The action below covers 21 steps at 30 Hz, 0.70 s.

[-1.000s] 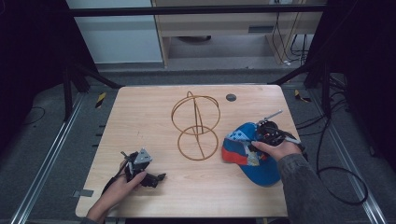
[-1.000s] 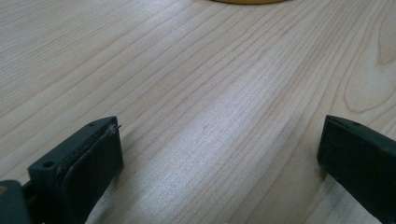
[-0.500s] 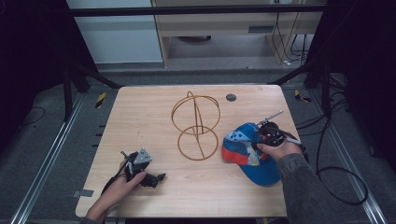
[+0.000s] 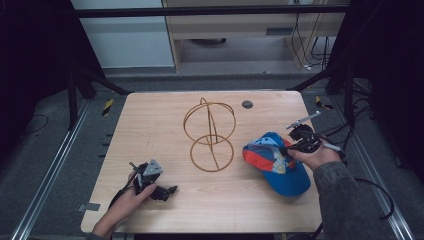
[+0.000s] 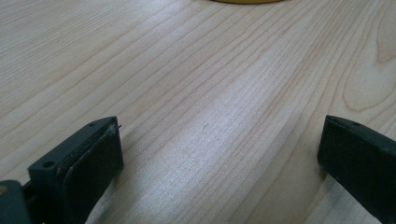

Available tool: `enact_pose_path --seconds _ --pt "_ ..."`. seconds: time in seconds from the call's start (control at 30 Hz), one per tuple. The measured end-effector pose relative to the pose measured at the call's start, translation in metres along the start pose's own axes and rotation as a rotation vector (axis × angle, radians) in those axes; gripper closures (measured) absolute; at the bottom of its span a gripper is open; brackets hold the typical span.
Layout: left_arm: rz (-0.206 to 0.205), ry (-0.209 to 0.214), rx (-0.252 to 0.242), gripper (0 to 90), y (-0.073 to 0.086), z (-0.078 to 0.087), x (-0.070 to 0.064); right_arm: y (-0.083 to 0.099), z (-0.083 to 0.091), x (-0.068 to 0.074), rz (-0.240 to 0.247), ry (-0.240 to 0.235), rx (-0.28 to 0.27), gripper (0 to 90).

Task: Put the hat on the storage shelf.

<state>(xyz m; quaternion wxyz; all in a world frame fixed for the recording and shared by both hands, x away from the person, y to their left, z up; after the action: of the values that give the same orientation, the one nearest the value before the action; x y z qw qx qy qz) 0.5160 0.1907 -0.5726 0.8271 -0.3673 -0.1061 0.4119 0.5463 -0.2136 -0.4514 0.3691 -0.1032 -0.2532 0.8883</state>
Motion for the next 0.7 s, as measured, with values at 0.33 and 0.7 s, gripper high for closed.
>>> enact_pose_path --seconds 0.33,0.7 --pt "0.004 0.001 -0.004 0.0 0.0 0.0 0.0 -0.014 0.038 0.0 0.028 0.027 -0.075 89.7" --pt "0.001 0.0 -0.004 0.0 0.0 0.0 0.0 -0.029 0.071 0.004 0.059 0.063 -0.131 89.7"
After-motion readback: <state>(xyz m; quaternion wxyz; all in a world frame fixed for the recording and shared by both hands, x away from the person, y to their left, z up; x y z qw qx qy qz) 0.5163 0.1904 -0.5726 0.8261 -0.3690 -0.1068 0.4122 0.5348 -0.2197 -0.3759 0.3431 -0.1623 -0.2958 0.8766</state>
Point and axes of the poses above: each handheld gripper's, and its own axes: z roughly backward along the jaws, y roughly out of its underside, x roughly to its left, the point moved 9 cm from there along -z, roughly forward along the jaws, and after that the axes turned 12 degrees about z, right-handed, at the moved point
